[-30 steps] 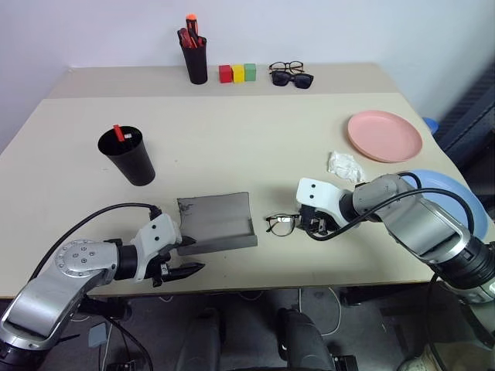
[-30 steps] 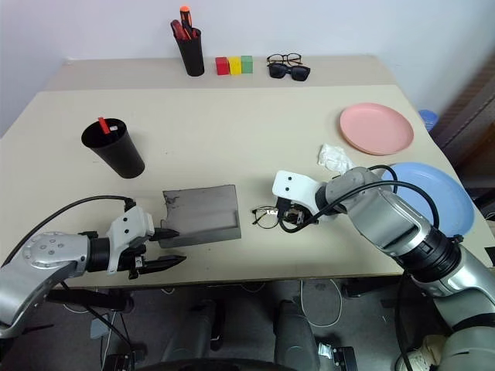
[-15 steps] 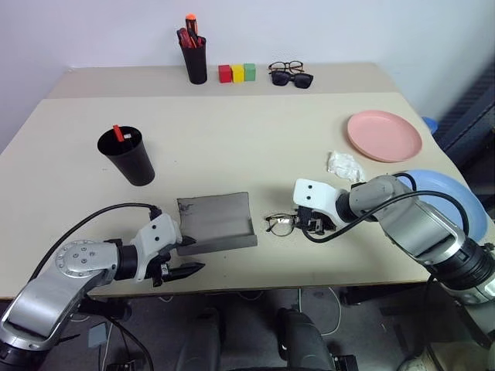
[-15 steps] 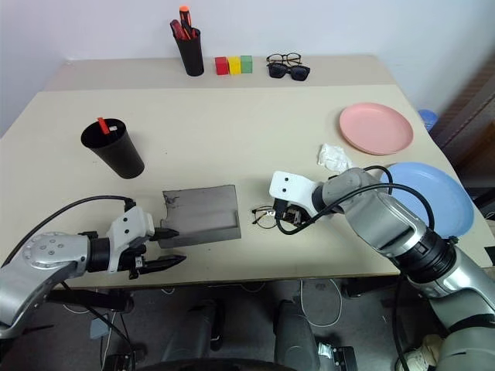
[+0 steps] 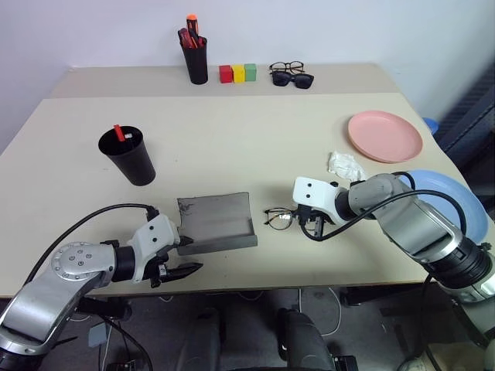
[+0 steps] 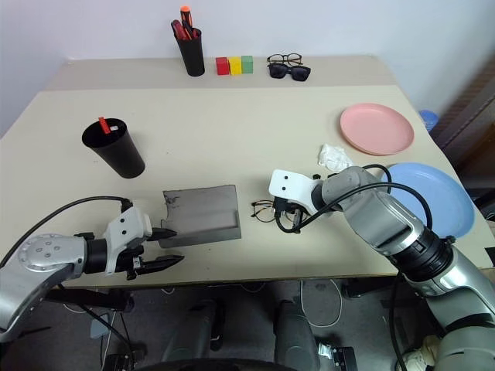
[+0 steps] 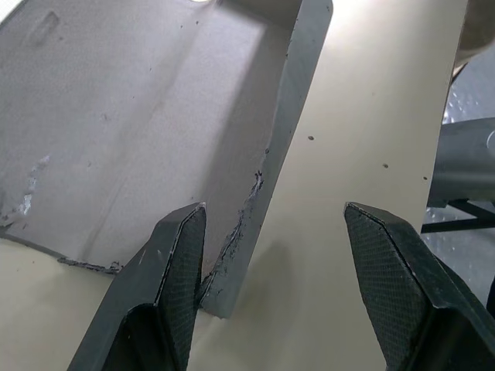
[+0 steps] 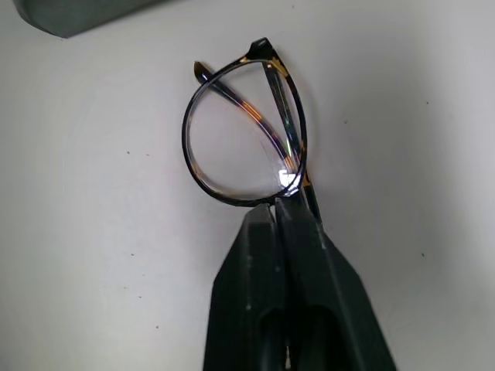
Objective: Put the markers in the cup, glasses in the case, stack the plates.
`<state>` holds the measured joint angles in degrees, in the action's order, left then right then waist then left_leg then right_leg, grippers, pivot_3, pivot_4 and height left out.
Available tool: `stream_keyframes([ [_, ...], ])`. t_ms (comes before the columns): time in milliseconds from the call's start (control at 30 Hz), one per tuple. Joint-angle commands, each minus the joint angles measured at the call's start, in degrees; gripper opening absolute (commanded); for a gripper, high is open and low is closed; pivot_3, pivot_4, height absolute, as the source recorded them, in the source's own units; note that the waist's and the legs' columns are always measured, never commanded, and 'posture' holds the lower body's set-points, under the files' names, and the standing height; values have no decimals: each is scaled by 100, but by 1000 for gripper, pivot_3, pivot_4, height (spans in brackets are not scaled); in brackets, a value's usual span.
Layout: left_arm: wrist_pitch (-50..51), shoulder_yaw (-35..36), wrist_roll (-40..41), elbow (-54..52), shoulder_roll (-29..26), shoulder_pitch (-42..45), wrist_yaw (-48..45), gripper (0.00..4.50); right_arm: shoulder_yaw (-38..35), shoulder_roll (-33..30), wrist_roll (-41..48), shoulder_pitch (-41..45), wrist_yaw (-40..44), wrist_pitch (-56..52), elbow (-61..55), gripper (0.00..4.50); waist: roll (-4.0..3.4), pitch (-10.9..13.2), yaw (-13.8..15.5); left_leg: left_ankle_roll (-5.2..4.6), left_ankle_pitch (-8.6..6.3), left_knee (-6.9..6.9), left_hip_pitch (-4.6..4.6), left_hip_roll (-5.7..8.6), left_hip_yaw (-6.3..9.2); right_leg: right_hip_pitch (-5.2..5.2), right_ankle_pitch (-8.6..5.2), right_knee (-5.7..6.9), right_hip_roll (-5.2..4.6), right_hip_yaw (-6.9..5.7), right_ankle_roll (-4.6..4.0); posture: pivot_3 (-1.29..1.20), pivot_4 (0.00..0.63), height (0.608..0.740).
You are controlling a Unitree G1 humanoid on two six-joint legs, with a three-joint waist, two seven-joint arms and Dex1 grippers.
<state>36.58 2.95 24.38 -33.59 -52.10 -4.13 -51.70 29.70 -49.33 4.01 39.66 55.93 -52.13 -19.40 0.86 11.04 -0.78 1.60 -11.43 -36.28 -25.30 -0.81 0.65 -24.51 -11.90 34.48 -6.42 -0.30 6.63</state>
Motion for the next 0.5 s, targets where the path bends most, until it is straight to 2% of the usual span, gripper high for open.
stream_keyframes([
  [33, -42, 98, 22, -140, -45, 19, 5, 2892, -151, -74, -38, 11, 57, -35, -93, 35, 0, 0, 1, 0, 0, 0, 0, 0, 0, 0, 0, 0, 0, 0, 0, 0, 150, 740],
  [500, -77, 25, -31, -67, -37, 109, -26, 2892, -249, -74, -127, 143, 133, 59, -13, 35, 0, 0, 0, 0, 0, 0, 0, 0, 0, 0, 0, 0, 0, 0, 0, 0, 150, 740],
])
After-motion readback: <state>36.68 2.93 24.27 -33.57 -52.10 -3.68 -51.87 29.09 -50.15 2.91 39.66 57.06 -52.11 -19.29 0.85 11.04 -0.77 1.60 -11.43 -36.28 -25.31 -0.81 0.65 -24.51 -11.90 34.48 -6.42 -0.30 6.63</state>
